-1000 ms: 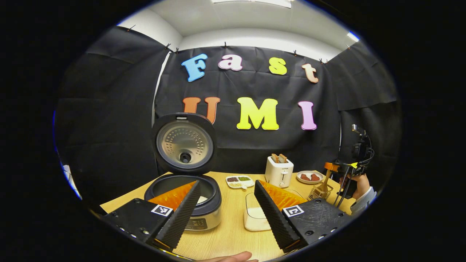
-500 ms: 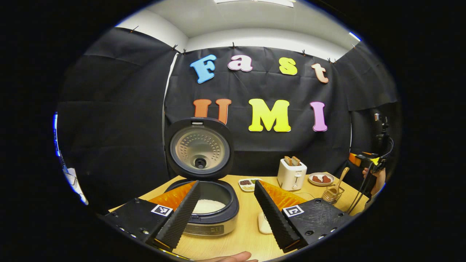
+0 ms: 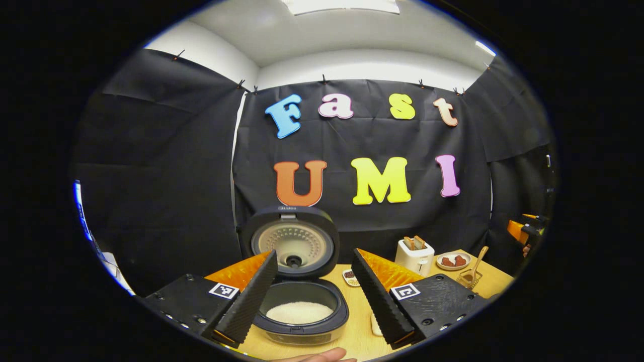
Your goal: Close the left gripper, press the button to open the rice cooker; take a wooden spoon from the chopstick holder with the right hand, scoop a spoonful of rice and pour it into the rice cooker, then put the wooden spoon back into the chopstick holder.
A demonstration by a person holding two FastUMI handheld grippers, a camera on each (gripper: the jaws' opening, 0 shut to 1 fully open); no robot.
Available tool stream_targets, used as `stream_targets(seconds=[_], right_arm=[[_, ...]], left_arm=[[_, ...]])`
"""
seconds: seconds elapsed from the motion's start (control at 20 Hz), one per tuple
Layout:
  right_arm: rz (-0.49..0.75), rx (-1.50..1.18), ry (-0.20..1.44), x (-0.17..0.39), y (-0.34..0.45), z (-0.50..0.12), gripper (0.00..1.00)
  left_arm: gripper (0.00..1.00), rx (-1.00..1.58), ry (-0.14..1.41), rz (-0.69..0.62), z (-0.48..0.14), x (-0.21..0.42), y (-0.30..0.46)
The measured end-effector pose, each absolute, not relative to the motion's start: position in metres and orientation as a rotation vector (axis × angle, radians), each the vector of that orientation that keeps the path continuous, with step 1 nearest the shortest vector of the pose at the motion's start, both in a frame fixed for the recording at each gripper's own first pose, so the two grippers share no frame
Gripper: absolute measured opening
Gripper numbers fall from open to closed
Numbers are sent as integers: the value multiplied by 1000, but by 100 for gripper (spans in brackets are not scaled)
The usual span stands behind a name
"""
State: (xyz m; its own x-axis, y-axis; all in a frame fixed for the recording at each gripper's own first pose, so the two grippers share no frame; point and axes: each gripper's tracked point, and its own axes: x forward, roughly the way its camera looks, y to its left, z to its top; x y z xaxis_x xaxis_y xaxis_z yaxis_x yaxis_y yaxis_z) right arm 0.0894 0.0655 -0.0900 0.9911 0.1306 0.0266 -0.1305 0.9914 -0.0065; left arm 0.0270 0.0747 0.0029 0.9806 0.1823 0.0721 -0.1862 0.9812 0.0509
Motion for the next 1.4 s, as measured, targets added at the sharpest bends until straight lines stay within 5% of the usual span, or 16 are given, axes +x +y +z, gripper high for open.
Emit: stream_targets(seconds=[0.7, 0.75, 0.8, 0.85, 0.9, 1.4], right_arm=[[320, -58, -54, 32, 122, -78, 100], [331, -58, -64, 31, 125, -76, 100], [341, -55, -68, 29, 128, -76, 97], [351, -49, -70, 28, 130, -77, 100], [358, -42, -69, 27, 132, -78, 100], [349, -7, -62, 33, 123, -84, 100]], left_arm=[[93, -48, -189, 164, 105, 142, 123], [84, -50, -187, 179, 108, 155, 132], [94, -41, -198, 191, 110, 167, 142], [84, -30, -197, 210, 108, 179, 154], [94, -33, -181, 214, 101, 191, 161], [94, -45, 65, 262, 31, 253, 197]])
